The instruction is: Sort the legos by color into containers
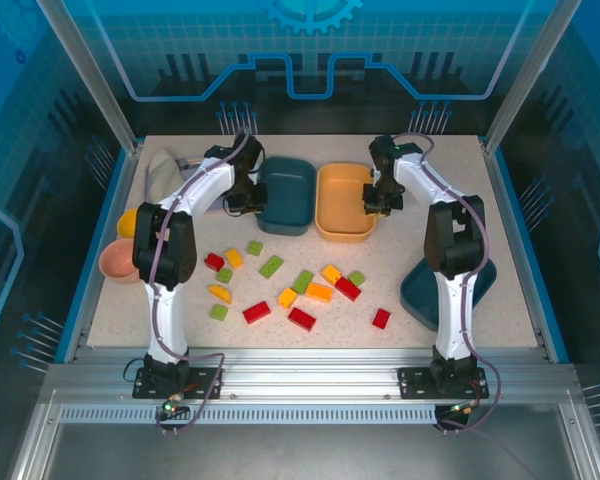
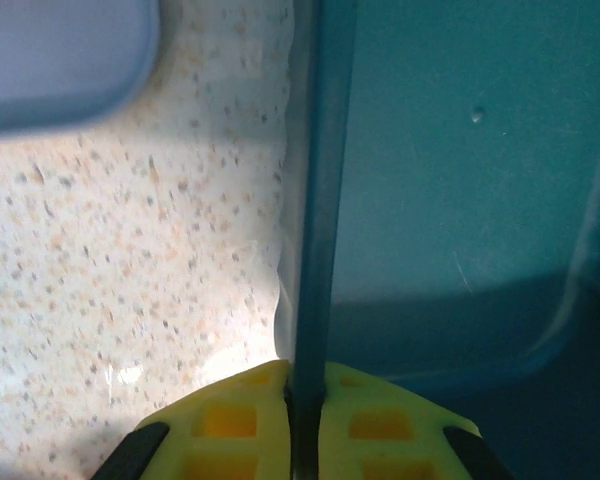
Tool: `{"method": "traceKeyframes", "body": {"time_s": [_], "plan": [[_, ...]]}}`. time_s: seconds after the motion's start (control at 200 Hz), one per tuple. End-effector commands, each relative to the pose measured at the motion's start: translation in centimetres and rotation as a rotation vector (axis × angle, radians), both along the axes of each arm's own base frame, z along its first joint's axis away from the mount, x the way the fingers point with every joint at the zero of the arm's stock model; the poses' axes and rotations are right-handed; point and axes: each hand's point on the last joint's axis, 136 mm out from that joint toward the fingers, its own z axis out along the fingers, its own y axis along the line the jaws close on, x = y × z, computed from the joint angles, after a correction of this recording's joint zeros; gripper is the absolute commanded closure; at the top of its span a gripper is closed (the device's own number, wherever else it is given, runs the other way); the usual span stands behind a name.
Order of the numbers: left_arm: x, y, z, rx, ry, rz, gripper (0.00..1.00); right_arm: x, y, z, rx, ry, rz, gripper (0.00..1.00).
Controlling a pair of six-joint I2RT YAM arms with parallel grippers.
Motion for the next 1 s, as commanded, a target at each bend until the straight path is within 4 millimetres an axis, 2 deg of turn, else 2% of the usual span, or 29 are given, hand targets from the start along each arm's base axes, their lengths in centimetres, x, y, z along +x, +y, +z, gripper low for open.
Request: {"method": "traceKeyframes", "body": {"time_s": [0.0, 0.04, 0.12, 0.18, 0.24, 0.27, 0.3, 0.33, 0.4, 0.51, 0.625, 0.715, 0.815, 0.995], "plan": [[1.1, -0.3, 0.0, 0.023, -0.017, -0.027, 1.0, -1.5, 1.2, 0.1, 0.031, 0.047, -0.021, 0.73], [1.1, -0.2, 0.1, 0.032, -0.017, -0.027, 0.99, -1.6, 1.0, 0.4, 0.025, 0.04, -0.03, 0.63], [0.9, 0.1, 0.5, 0.047, -0.021, -0.024, 0.81, -1.5, 0.4, 2.0, 0.005, -0.004, -0.045, 0.5], [0.8, 0.3, 1.1, 0.056, -0.037, -0.017, 0.63, -1.5, -0.2, 4.0, -0.003, -0.055, -0.061, 0.45], [0.8, 0.2, 2.2, 0.054, -0.063, -0.008, 0.54, -1.8, -1.3, 6.5, -0.018, -0.111, -0.091, 0.43], [0.8, 0.0, 3.1, 0.053, -0.084, -0.004, 0.51, -2.2, -2.0, 7.6, -0.03, -0.136, -0.11, 0.41], [0.9, -0.1, 4.0, 0.052, -0.106, 0.003, 0.44, -2.8, -2.9, 8.7, -0.042, -0.158, -0.14, 0.4], [0.8, -0.3, 4.9, 0.049, -0.124, 0.011, 0.37, -3.7, -3.8, 9.4, -0.051, -0.17, -0.176, 0.39], [0.6, -0.8, 7.3, 0.022, -0.169, 0.048, 0.29, -6.2, -6.5, 10.3, -0.047, -0.187, -0.291, 0.38], [-0.9, -2.9, 10.6, -0.07, -0.227, 0.068, 0.27, -11.9, -10.1, 8.8, 0.033, -0.144, -0.505, 0.36], [-4.0, -6.9, 12.3, -0.225, -0.245, 0.042, 0.28, -17.1, -12.7, 7.7, 0.061, -0.119, -0.673, 0.39], [-7.4, -10.0, 12.2, -0.31, -0.216, -0.001, 0.28, -20.8, -15.3, 7.2, -0.019, -0.105, -0.783, 0.39], [-10.7, -12.2, 11.4, -0.355, -0.166, -0.024, 0.29, -24.6, -17.5, 6.8, -0.11, -0.043, -0.884, 0.36], [-15.4, -14.8, 10.5, -0.374, -0.113, -0.086, 0.29, -28.1, -19.2, 5.8, -0.212, 0.025, -0.945, 0.28]]}}
